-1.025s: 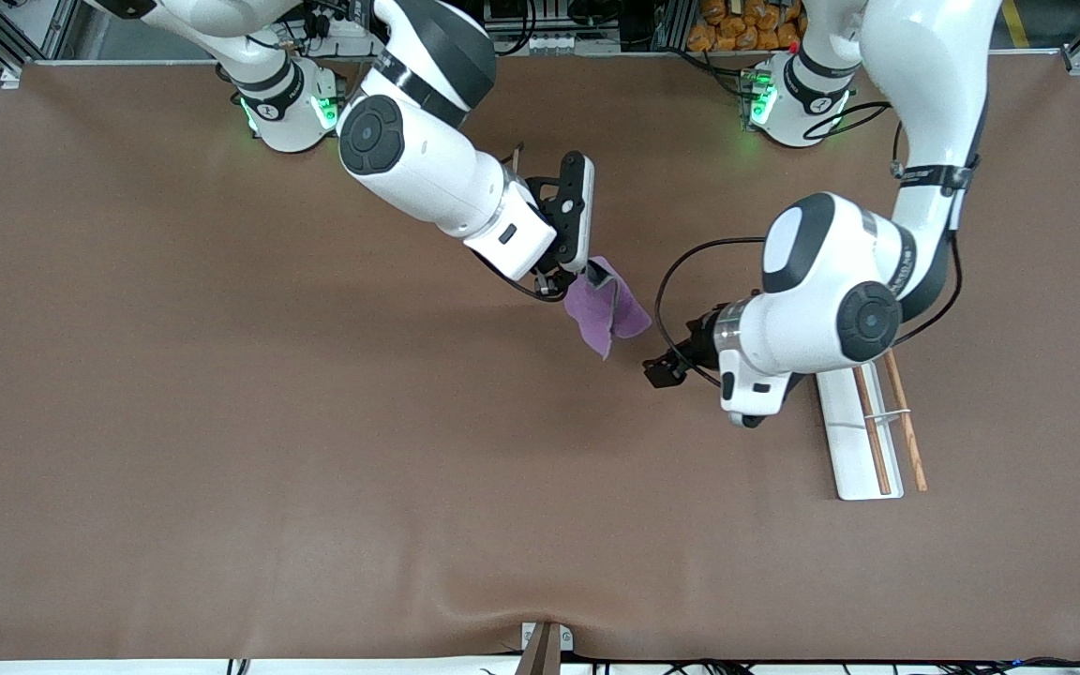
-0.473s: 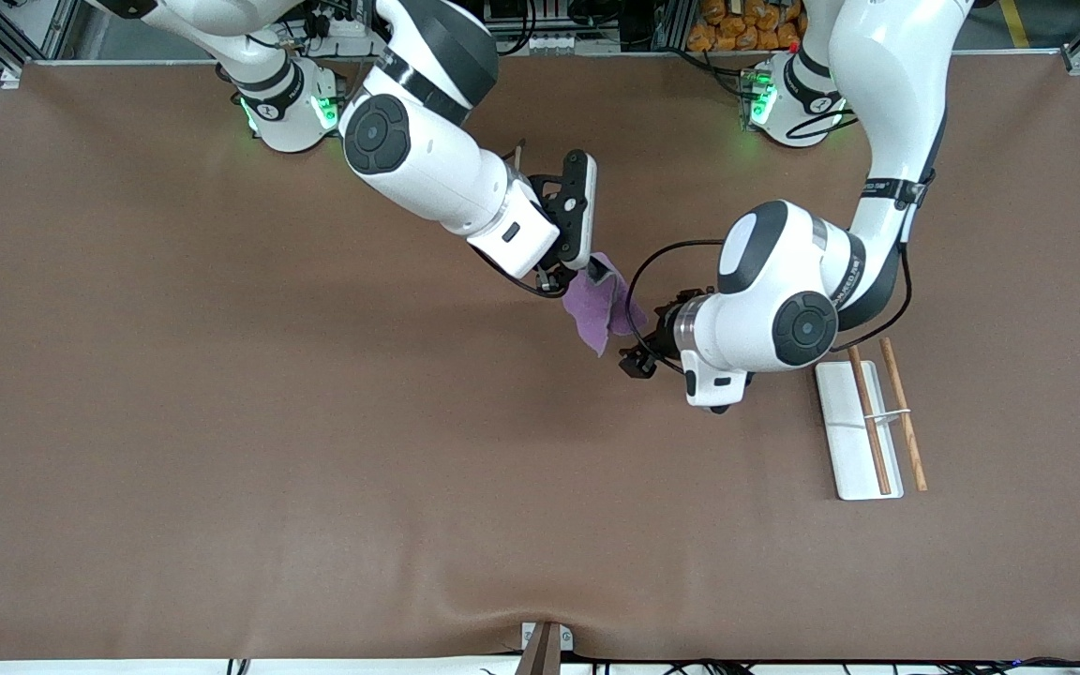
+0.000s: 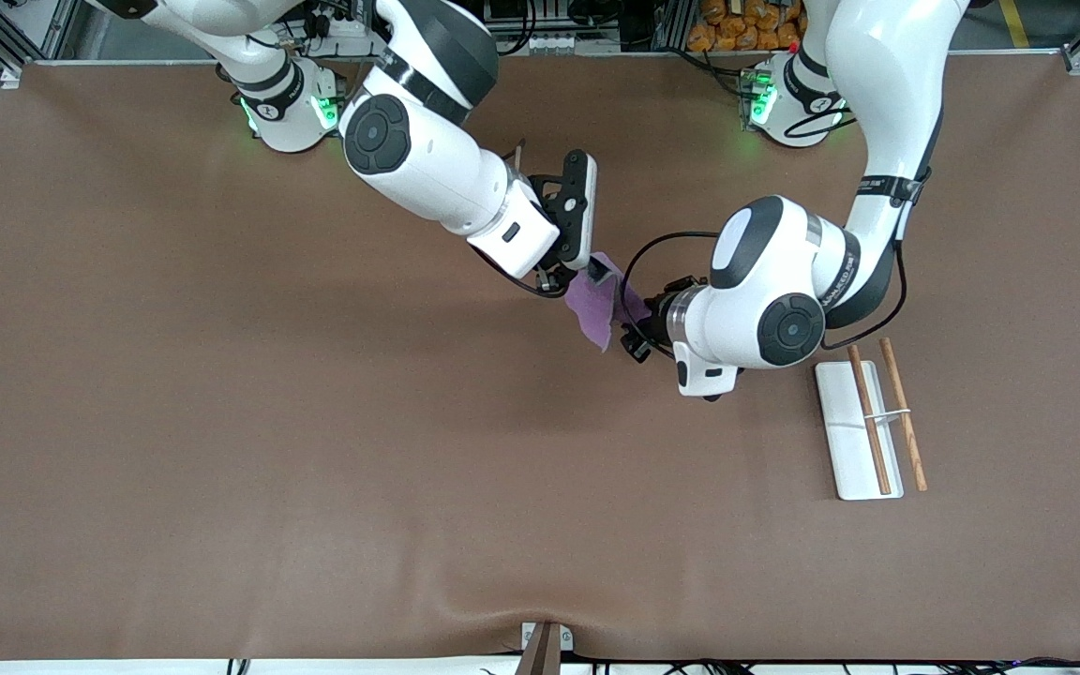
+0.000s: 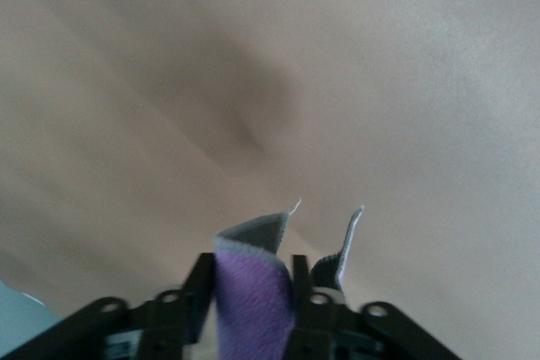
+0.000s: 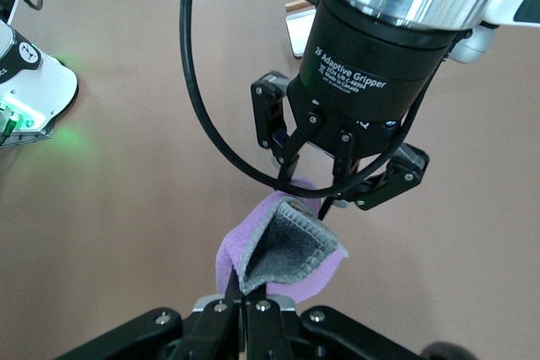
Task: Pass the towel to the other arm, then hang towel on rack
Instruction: 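Close the left gripper on the towel and open the right gripper, then carry the towel to the dowel rack while the right gripper withdraws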
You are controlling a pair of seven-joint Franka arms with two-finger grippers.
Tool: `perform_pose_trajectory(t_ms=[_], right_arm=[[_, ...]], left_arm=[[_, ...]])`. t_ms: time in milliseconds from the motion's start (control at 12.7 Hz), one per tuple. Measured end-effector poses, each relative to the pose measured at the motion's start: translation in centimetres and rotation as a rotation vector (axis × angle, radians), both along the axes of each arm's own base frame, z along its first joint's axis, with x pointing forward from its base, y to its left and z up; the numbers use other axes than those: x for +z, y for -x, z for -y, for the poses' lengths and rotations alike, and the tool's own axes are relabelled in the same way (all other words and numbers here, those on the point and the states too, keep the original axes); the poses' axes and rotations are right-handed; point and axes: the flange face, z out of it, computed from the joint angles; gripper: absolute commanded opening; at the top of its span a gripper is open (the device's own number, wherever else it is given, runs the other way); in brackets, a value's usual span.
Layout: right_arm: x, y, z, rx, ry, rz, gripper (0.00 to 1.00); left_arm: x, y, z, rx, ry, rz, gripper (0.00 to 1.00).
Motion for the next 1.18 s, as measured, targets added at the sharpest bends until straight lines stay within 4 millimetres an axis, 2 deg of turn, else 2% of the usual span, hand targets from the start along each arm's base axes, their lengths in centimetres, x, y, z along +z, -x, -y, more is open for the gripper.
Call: perform_pose_trajectory(t_ms=[394, 552, 631, 710, 946, 1183], right_arm=[[0.0, 0.0, 0.0, -0.002, 0.000, -0.001, 0.00], [0.0, 0.0, 0.0, -0.003, 0.001, -0.002, 0.00], [0.0, 0.0, 0.0, -0.004, 0.001, -0.002, 0.56], [0.0, 0.0, 0.0, -0.004, 0.001, -0.002, 1.00], [-0.1, -0.4, 0.4, -0.012, 0.003, -0.002, 1.00], [-0.3, -1.2, 1.2, -0.029, 0.008, -0.001, 1.00]], left_arm=[[1.5, -0.6, -0.7, 0.021, 0.019, 0.018, 0.00], [3.2, -1.2, -1.5, 0.032, 0.023, 0.048, 0.00], [4.5, -1.6, -2.2, 0.035, 0.017, 0.077, 0.00], [6.0, -2.0, -3.2, 0.035, 0.005, 0.111, 0.00], [10.2, -2.0, -5.9, -0.025, -0.038, 0.181, 0.00], [12.7, -3.1, -11.1, -0.101, -0.020, 0.233, 0.00]])
